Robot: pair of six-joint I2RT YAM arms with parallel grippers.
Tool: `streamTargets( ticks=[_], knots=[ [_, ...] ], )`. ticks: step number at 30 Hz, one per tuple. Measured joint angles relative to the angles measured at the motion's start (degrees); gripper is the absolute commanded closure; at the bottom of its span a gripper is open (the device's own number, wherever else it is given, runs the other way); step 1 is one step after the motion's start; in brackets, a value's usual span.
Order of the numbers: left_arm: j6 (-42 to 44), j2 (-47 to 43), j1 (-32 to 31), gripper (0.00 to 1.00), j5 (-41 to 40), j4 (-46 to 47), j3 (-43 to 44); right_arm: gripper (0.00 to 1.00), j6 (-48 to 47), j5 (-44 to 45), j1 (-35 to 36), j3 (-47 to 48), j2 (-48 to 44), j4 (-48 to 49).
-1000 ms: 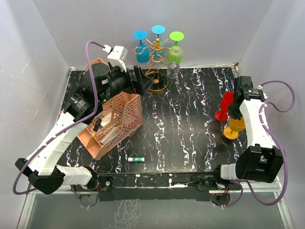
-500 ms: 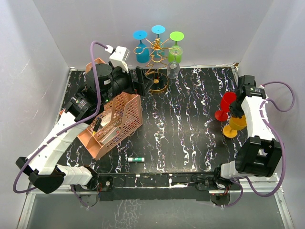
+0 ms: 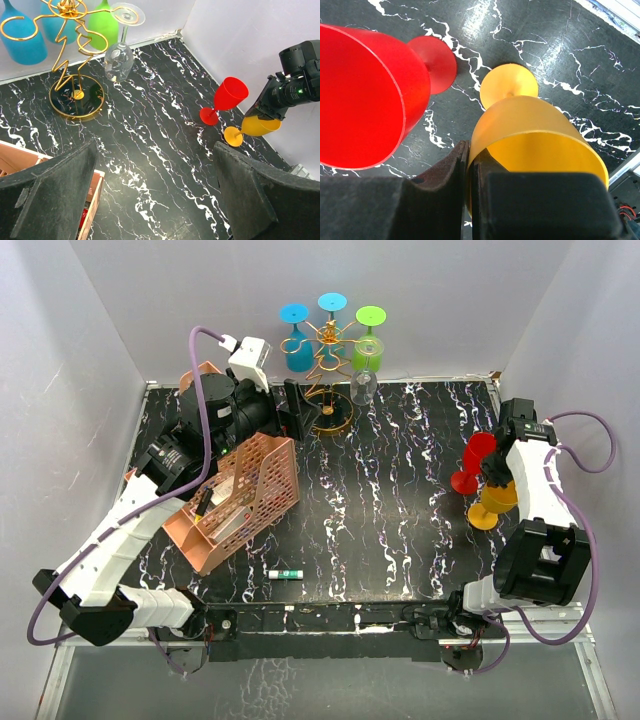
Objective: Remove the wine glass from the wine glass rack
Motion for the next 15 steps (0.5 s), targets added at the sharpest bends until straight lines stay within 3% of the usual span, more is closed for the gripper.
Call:
streamTargets(
  ticks=[9,13,15],
  knots=[
    [0.0,-0.9,0.0,0.03,-0.3,0.0,0.0,0.88,0.0,0.0,0.0,-1.1,0.0,1.0],
    [-0.1,-1.5,0.0,0.03,-0.4,0.0,0.0,0.72,-0.1,0.0,0.0,-1.5,0.1,1.0],
    [-0.2,-1.9,0.0,0.03,-0.6,-0.1,0.0,0.7,-0.1,0.0,0.0,-1.5,0.1,1.0]
  ],
)
